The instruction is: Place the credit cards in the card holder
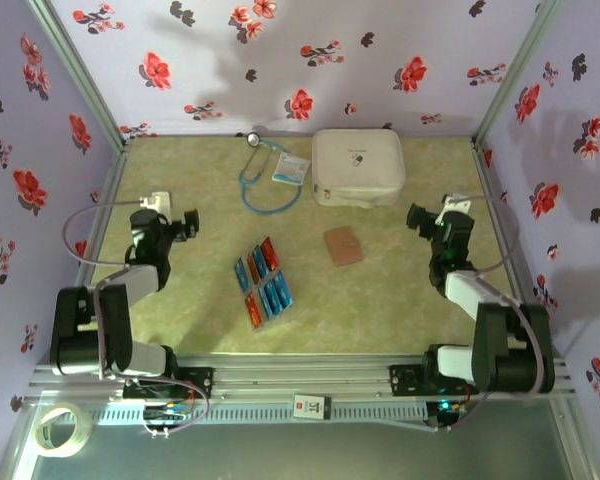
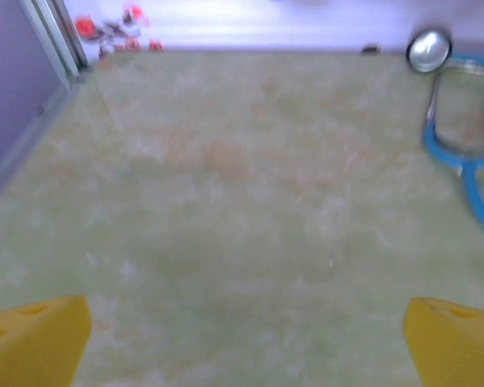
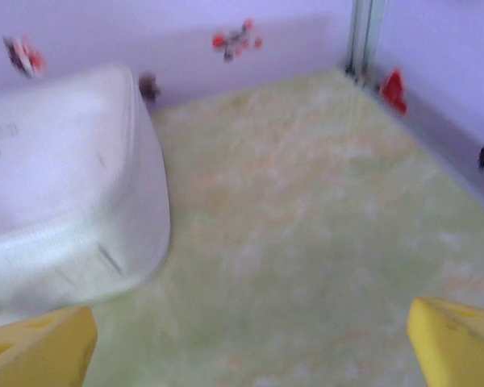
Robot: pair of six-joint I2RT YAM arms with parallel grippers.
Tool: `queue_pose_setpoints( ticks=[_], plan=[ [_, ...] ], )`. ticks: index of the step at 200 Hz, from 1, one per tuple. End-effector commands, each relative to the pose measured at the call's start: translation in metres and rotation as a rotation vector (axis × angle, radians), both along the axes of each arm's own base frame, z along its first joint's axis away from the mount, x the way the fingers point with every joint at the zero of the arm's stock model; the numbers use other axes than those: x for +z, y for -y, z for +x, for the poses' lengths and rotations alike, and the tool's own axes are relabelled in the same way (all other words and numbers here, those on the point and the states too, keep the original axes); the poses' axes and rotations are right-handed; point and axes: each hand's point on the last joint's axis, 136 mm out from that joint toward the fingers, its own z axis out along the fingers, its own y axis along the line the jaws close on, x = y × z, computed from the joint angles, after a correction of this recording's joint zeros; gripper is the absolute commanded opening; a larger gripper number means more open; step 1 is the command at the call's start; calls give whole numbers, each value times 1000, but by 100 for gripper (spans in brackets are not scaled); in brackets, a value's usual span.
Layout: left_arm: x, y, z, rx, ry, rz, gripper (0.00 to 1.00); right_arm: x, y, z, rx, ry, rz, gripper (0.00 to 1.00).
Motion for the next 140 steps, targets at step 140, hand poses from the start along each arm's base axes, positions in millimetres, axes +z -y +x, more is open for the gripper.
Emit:
queue_pose_setpoints(
  ticks=[140],
  plan=[
    [31,72,-111,67,-212,-566,100,-48,-143,-100,300,-566,330,99]
  ],
)
